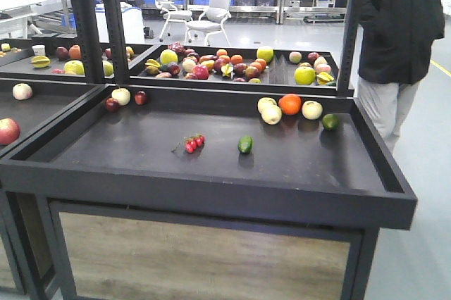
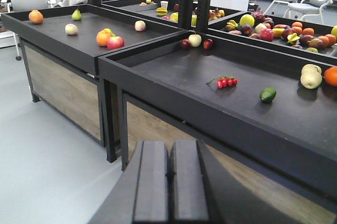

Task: Pick snacks and fruit into basket
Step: 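Turn the base and drive back to the fruit display tables, then drive the base up to the table edge facing the fruit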

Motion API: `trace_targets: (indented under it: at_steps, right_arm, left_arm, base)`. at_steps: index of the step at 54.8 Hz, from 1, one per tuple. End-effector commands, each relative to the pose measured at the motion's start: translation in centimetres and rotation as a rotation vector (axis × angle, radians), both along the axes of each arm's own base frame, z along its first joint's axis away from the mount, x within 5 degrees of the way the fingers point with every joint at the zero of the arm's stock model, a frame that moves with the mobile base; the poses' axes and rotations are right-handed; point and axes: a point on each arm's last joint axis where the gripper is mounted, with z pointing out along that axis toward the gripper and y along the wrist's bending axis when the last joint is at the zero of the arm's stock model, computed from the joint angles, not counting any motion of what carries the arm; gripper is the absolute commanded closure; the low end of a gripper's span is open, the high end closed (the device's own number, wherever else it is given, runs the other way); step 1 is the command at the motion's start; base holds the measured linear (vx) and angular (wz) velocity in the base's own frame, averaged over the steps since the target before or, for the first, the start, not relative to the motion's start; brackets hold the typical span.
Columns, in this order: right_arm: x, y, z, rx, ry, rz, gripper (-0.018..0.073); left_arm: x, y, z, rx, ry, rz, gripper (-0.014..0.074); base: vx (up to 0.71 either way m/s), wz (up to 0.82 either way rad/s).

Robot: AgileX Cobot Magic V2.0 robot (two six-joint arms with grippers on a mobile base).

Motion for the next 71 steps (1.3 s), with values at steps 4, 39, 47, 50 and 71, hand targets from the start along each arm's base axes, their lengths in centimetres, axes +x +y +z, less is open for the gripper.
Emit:
trace_targets:
  at_steps: [4, 39, 47, 50, 71]
  right_arm:
    - [-0.02, 0.11, 1.57, 0.030, -0.098, 0.014, 0.0566]
    - [-0.02, 0.11, 1.57, 0.030, -0.098, 0.014, 0.0566]
    - [-0.02, 0.11, 1.57, 0.030, -0.098, 0.014, 0.0566]
    - [-0.02, 0.11, 1.57, 0.030, -0.098, 0.014, 0.0566]
    - [-0.02, 0.11, 1.57, 0.030, -0.098, 0.014, 0.0566]
  left_arm:
    - [0.04, -0.11, 1.41, -0.056, -0.072, -0.007, 0.0604]
    - [0.04, -0.11, 1.41, -0.056, -0.072, -0.007, 0.0604]
    - [0.04, -0.11, 1.41, -0.056, -0.072, -0.007, 0.0604]
    - [0.04, -0.11, 1.41, -0.056, -0.072, -0.007, 0.0604]
    - [0.04, -0.11, 1.41, -0.056, -0.072, -0.007, 0.0604]
  base:
    - [0.29, 0.04]
    - [0.29, -0.08]
    - [0.29, -0.17]
    - [0.29, -0.18]
    - [0.30, -0.18]
